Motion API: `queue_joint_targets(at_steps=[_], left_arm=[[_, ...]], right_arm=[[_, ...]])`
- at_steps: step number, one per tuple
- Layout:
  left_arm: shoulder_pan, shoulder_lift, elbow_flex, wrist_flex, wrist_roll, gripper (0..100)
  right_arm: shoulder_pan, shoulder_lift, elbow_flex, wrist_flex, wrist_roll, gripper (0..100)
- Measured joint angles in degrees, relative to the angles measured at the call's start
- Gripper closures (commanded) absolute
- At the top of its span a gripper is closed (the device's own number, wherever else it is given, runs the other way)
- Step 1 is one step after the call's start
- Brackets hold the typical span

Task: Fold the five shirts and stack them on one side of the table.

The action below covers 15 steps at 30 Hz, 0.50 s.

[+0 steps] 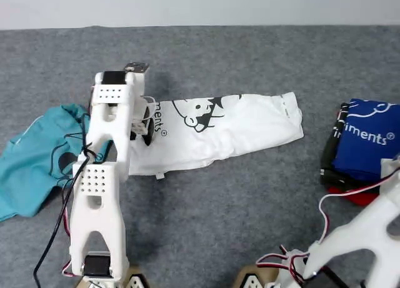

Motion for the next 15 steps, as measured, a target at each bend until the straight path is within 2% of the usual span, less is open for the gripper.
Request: queue_joint_targets(at_steps=[7, 15], left_arm=[[-0.09, -2.55, 2.55, -0.44, 0.09, 100], [-1.32, -17.32, 12.31, -0.62, -1.14, 100]], right_arm=[[0.0, 0.0, 0.0, 0.0, 0.0, 94.5], [0.0, 0.0, 0.0, 0.0, 0.0, 94.5]])
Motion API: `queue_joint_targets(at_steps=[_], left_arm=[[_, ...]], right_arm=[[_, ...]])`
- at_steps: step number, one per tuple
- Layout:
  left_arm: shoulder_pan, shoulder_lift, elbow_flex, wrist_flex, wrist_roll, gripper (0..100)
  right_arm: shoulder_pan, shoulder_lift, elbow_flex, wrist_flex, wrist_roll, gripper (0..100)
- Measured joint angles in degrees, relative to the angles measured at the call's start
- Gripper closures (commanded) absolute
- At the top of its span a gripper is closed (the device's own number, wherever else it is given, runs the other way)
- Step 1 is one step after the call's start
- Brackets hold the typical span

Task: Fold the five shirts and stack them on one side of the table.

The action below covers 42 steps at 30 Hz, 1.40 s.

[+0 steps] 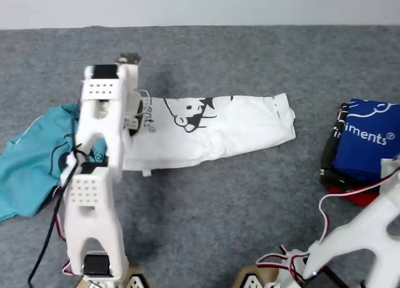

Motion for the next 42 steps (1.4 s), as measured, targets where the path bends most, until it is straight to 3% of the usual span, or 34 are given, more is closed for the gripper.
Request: queue_joint_targets(at_steps=[5, 10, 17, 24, 35, 42], left_arm=[[-3.34, -4.84, 0.09, 0.0, -2.46, 100], [-1.76, -5.1, 0.35, 0.09, -2.9, 100], [9.32, -9.41, -0.97, 0.09, -2.99, 99], [18.64, -9.23, -11.52, 0.26, -0.35, 96], [29.27, 5.89, -34.64, 0.35, 2.64, 96], [33.41, 12.13, -40.18, -1.67, 2.64, 96]], right_arm=[[0.0, 0.0, 0.0, 0.0, 0.0, 94.5], [0.0, 0.0, 0.0, 0.0, 0.0, 94.5], [0.0, 0.0, 0.0, 0.0, 0.0, 94.5], [0.0, 0.0, 3.96, 0.0, 0.0, 94.5], [0.0, 0.0, 3.96, 0.0, 2.9, 94.5], [0.0, 0.0, 3.96, 0.0, 3.08, 94.5]])
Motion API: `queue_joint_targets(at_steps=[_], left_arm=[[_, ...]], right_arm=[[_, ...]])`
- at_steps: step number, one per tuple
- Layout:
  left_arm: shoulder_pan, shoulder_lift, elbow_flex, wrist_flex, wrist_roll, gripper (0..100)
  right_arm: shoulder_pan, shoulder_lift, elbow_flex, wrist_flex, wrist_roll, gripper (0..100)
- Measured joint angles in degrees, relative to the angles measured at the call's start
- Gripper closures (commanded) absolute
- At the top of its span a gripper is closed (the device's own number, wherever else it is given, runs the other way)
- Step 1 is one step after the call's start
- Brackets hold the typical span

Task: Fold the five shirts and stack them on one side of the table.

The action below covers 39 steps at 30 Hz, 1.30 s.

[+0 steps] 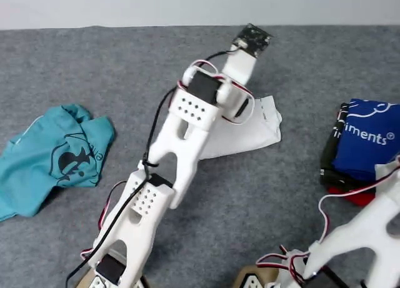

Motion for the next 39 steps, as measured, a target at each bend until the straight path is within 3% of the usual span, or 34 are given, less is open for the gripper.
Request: queue_joint_targets(at_steps=[6, 14, 35, 39], left_arm=[[2.02, 0.53, -0.09, -3.78, 0.0, 95], [2.11, 0.53, -0.09, -6.42, -1.14, 85], [-0.35, 0.53, -9.41, -1.23, -1.49, 80], [-4.4, -0.44, -11.78, 1.49, -1.49, 86]], right_arm=[[0.0, 0.0, 0.0, 0.0, 0.0, 94.5], [0.0, 0.0, 0.0, 0.0, 0.0, 94.5], [0.0, 0.0, 0.0, 0.0, 0.0, 94.5], [0.0, 0.0, 0.0, 0.0, 0.0, 94.5]])
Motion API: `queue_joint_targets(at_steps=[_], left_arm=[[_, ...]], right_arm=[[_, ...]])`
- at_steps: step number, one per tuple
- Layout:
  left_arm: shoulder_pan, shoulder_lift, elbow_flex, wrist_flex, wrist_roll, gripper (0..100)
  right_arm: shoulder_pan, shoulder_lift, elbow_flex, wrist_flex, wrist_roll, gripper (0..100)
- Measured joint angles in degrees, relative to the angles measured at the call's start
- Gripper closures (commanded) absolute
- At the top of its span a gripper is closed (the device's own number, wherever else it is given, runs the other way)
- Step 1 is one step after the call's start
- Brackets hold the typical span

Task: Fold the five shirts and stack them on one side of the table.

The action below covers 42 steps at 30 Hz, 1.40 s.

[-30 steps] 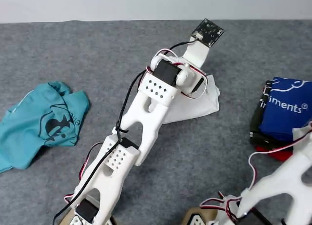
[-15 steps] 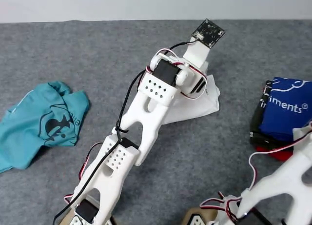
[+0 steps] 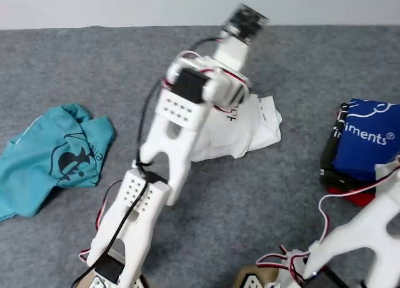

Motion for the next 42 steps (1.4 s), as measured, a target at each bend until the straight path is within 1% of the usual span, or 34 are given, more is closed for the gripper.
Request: queue_joint_targets(at_steps=[5, 9, 11, 13, 17, 21, 25, 29, 34, 39, 42], left_arm=[[-4.31, -5.1, 0.79, 0.18, -0.88, 99], [-6.42, -12.31, 8.53, 0.18, -4.4, 100], [-6.86, -17.32, 15.12, 0.18, -5.8, 100], [-7.82, -22.86, 23.3, 0.18, -7.3, 100], [-11.96, -34.11, 42.73, 0.18, -10.37, 100], [-19.08, -45.01, 59.34, 0.18, -11.34, 100], [-27.25, -56.09, 71.74, 0.18, -11.34, 100], [-34.37, -66.46, 82.11, 0.18, -11.52, 100], [-43.6, -76.75, 92.4, 0.18, -11.69, 100], [-51.6, -79.65, 100.13, 0.18, -11.69, 100], [-55.82, -79.65, 101.8, 0.18, -11.69, 100]], right_arm=[[-0.88, 0.0, 0.0, 0.0, 0.0, 94.6], [-4.31, 0.0, 0.0, 0.0, 0.0, 94.6], [-6.68, 0.0, 0.0, 0.0, -0.18, 94.6], [-9.32, 0.0, 0.0, 0.0, -2.11, 94.6], [-16.09, 0.0, 0.0, 0.0, -5.89, 94.6], [-23.74, 0.7, 0.0, 0.0, -8.35, 94.6], [-29.89, 5.71, 0.0, -0.35, -11.16, 94.6], [-34.73, 11.25, 0.0, -5.19, -14.51, 94.3], [-40.7, 17.67, 0.0, -15.21, -18.11, 93.1], [-44.75, 24.44, -0.35, -24.0, -21.71, 82.7], [-46.51, 29.36, -2.9, -27.6, -23.03, 81.5]])
